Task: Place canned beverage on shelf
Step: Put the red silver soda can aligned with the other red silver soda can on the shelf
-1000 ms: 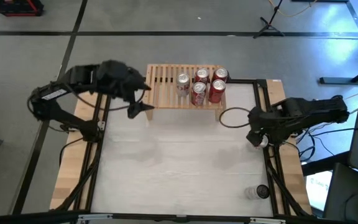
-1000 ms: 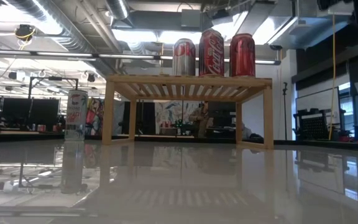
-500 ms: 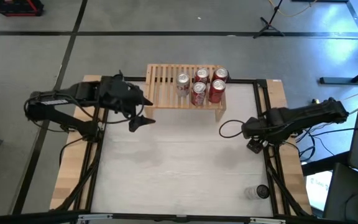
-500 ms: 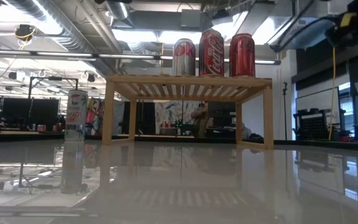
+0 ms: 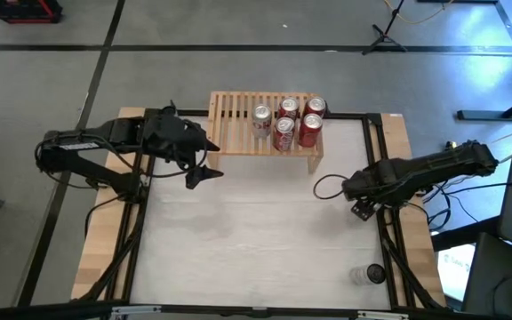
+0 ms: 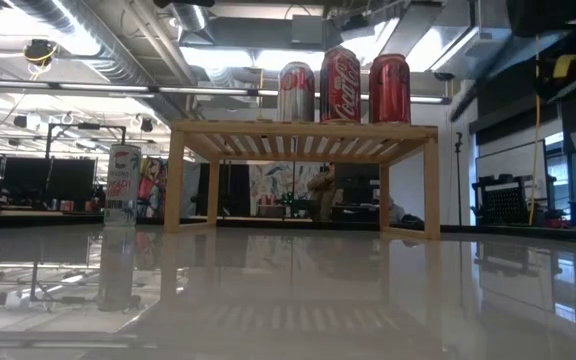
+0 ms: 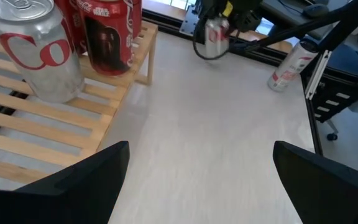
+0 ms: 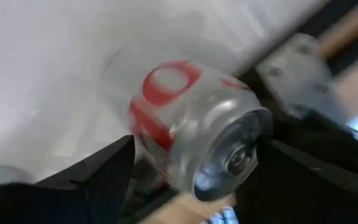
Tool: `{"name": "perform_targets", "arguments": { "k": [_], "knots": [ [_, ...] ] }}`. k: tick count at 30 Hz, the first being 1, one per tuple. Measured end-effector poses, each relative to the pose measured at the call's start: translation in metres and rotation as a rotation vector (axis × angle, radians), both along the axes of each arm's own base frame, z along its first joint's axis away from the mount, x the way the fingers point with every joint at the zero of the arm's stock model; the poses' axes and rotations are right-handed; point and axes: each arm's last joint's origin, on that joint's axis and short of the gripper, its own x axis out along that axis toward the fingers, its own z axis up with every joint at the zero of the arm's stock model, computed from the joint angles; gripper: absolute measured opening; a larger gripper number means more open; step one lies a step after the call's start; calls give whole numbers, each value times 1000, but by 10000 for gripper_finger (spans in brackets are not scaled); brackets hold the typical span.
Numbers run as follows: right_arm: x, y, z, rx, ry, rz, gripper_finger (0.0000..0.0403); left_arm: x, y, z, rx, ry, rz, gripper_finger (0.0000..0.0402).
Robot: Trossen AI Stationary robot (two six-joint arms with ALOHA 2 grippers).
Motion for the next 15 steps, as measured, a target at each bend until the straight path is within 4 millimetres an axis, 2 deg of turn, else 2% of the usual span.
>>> {"name": "perform_targets", "arguments": {
  "k": [8,15],
  "knots": [
    [8,2,-1,16,-81,1,257,0,0,0,17,1,-16,386],
    [17,4,-2,52,-172,-2,241,0,0,0,19,1,-19,386]
  ]
}}
